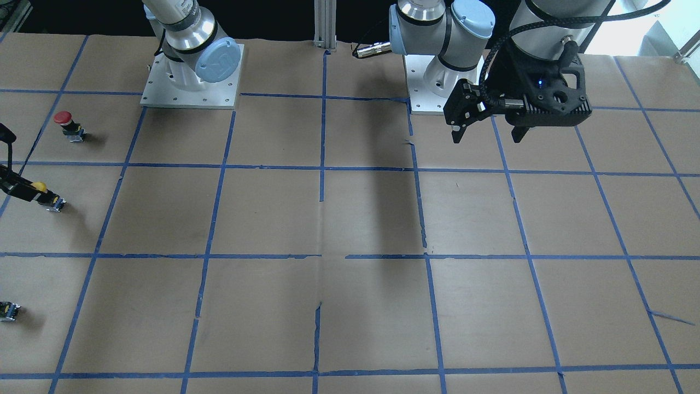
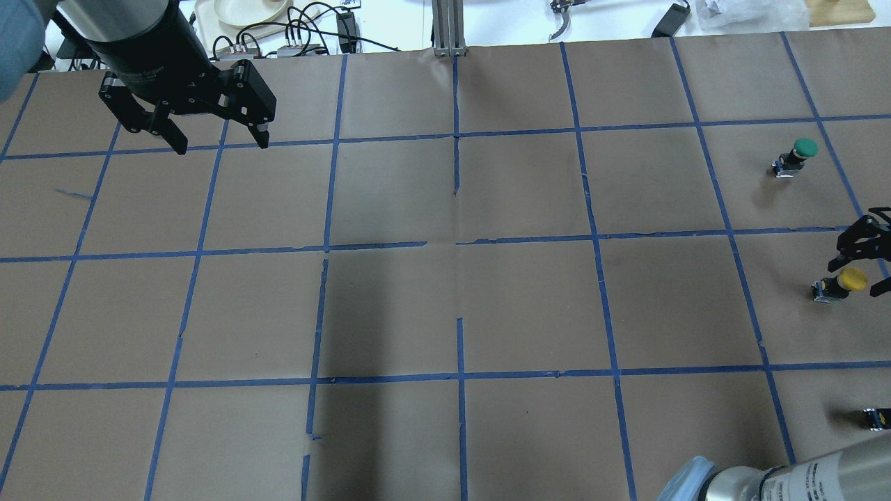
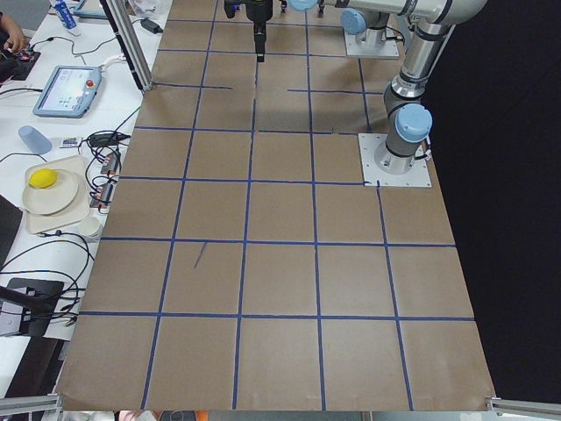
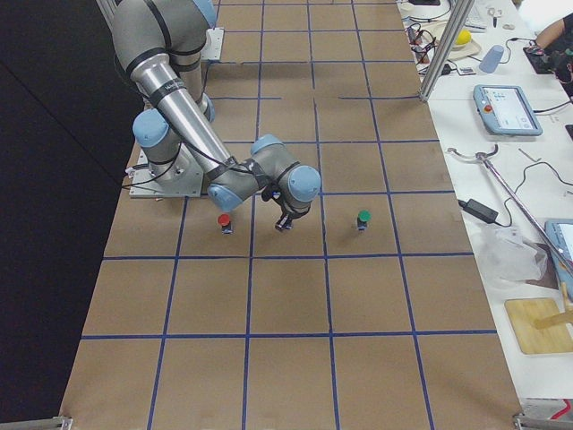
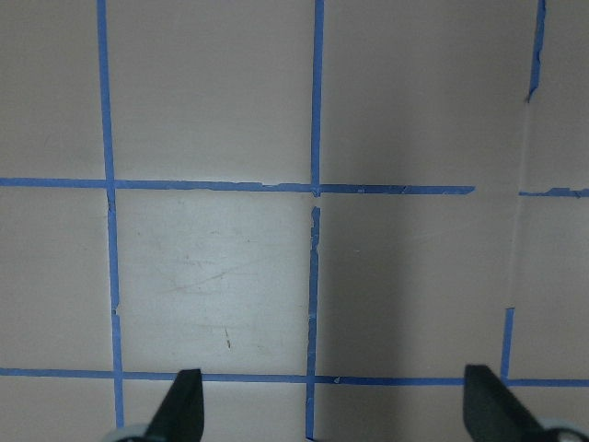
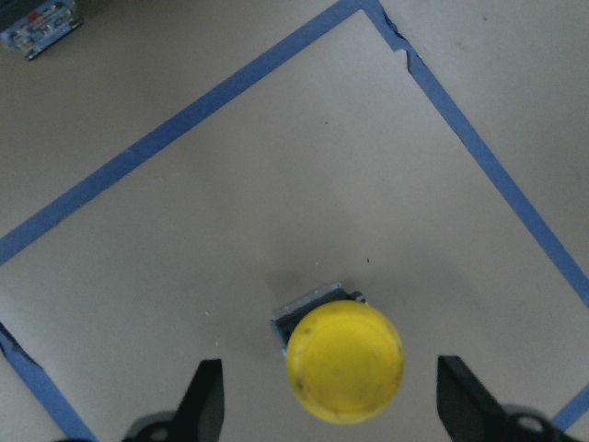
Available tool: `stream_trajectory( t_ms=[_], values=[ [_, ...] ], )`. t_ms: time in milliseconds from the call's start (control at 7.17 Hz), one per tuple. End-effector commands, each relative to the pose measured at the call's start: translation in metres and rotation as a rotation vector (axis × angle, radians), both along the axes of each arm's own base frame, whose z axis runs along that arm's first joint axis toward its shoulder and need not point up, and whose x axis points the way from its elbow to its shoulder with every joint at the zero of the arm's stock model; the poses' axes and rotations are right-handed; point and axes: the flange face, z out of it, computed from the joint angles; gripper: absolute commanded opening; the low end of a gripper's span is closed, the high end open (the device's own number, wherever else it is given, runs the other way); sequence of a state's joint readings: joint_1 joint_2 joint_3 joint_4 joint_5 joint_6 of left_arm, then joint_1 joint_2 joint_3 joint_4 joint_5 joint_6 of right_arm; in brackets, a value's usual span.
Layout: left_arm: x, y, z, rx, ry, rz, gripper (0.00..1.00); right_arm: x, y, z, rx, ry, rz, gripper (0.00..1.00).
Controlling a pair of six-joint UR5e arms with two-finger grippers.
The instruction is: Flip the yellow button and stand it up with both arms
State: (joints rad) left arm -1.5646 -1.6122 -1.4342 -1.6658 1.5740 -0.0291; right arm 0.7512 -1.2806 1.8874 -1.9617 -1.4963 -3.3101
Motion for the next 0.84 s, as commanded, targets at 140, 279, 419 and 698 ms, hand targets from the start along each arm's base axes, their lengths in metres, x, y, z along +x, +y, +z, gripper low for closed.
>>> stream_trajectory(
  t_ms=[140,279,419,698],
  values=[
    [0.000,0.000,0.002,-0.004,0.000,0.000,1.00,-0.017,-0.027,0.062,-0.070,0.124,-0.241,1.00],
    [0.000,0.000,0.002,-0.004,-0.001,0.000,1.00,-0.010,-0.042,0.082,-0.038,0.117,-0.311,1.00],
    [0.001,0.000,0.002,-0.006,0.000,0.001,1.00,0.006,-0.059,0.106,-0.008,0.111,-0.355,1.00],
    [0.000,0.000,0.002,-0.006,0.000,0.001,1.00,0.057,-0.092,0.145,0.060,0.104,-0.430,1.00]
  ],
)
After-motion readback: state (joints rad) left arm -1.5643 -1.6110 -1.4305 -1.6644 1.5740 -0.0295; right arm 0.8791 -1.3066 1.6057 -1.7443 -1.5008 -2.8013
